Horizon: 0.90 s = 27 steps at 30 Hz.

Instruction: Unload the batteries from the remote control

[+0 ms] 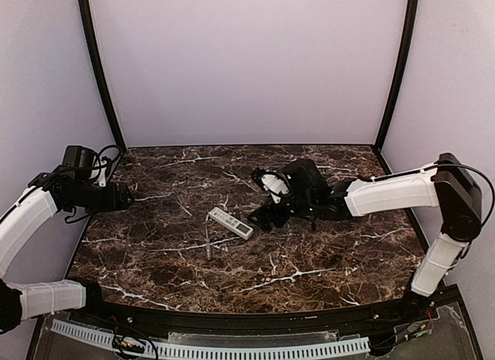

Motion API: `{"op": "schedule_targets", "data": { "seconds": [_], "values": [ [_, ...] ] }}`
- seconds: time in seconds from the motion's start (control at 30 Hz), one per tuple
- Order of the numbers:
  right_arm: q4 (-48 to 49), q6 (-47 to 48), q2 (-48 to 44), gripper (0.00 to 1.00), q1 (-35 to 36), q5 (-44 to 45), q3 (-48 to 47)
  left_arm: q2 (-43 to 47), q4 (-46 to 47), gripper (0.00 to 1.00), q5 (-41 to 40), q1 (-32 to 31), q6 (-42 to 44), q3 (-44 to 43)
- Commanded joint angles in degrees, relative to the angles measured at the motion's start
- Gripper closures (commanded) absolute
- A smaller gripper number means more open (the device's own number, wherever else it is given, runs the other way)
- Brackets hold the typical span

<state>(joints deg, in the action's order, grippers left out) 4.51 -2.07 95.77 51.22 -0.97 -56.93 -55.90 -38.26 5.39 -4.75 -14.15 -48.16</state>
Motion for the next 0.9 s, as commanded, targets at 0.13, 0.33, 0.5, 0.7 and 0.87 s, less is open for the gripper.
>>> {"op": "schedule_targets", "data": {
  "seconds": [0.13,0.33,0.5,0.7,0.87],
  "values": [
    [-9.48,4.79,14.49,0.05,2.12,-1.19,-17.78,1.05,-0.25,0.12,0.01,0.11,-0.35,0.60],
    [-15.09,5.20,21.26,0.05,2.47,-0.26,-25.66,1.20,-0.28,0.12,0.20,0.12,-0.44,0.69],
    [-23.98,5.42,27.88,0.09,2.64,0.79,-34.42,1.15,-0.31,0.13,-0.06,0.12,-0.65,0.70],
    [-27.35,6.20,31.68,0.13,3.01,0.21,-38.07,1.20,-0.43,0.14,-0.19,0.10,-0.85,0.70],
    [-28.48,6.50,33.44,0.17,2.96,0.42,-40.27,1.33,-0.41,0.14,-0.11,0.13,-0.85,0.78]
  ]
}}
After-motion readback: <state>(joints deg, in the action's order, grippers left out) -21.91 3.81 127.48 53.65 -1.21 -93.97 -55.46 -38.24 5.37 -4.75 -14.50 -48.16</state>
